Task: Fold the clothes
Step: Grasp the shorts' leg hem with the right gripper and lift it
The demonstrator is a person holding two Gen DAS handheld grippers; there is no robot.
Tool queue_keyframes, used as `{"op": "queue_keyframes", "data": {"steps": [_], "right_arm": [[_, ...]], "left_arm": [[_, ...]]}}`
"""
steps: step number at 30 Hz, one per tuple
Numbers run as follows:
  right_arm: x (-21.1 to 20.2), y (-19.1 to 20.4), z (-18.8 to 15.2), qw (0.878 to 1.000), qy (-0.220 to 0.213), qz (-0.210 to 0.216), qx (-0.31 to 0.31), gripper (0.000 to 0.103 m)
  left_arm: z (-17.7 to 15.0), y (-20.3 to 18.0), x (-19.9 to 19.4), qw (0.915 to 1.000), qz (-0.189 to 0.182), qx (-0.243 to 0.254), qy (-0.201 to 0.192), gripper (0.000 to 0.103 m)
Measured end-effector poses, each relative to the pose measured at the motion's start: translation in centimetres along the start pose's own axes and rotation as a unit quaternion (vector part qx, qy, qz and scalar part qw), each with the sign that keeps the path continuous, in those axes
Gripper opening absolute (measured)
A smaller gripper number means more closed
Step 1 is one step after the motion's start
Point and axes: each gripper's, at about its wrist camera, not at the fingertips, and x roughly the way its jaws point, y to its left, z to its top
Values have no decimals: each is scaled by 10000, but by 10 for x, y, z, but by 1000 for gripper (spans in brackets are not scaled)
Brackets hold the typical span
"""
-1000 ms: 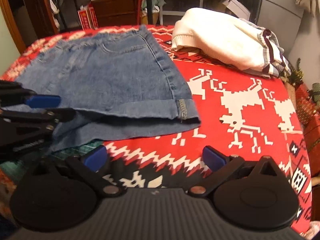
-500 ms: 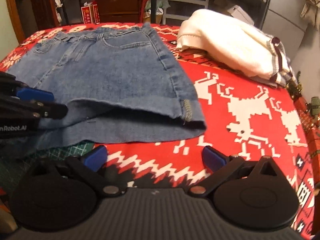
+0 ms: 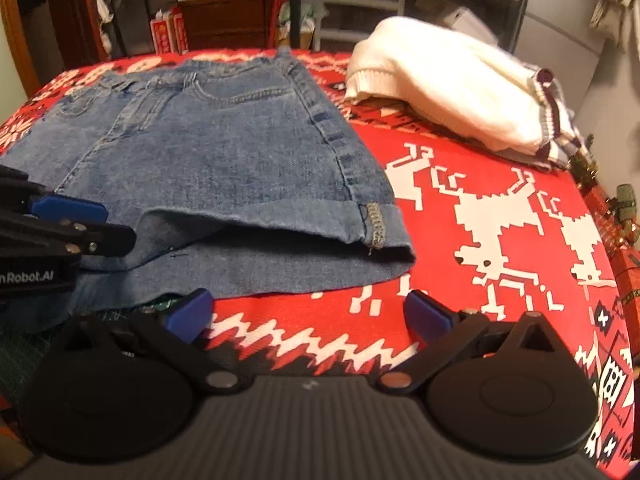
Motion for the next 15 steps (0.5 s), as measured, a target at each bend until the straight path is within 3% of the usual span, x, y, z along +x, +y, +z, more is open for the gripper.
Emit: {"op": "queue_keyframes", "data": {"steps": [2, 4, 7, 9, 10, 13, 15], "right_arm": [[-9, -15, 5, 9966, 86, 550, 606, 102], [-17, -30, 7, 9850, 164, 1108, 1313, 102], [-19, -52, 4, 9445, 290, 2009, 2583, 94], [-15, -59, -1, 9207, 350, 2281, 3147, 84], [-11, -61, -4, 9107, 416, 2341, 3379, 75], [3, -62, -15, 8797, 679, 2491, 3992, 37], [12, -60, -21, 8593, 818, 2625, 4313, 35]], "left_arm": [[1, 3, 1, 10000, -71, -53, 29, 32], [2, 6, 2, 9998, -144, -104, 56, 32], [1, 7, 2, 9997, -173, -132, 64, 32], [0, 6, 2, 9998, -156, -142, 56, 32], [0, 5, 2, 9998, -150, -154, 57, 32], [2, 6, 3, 9996, -166, -200, 97, 32], [2, 8, 3, 9995, -189, -236, 120, 32]]}}
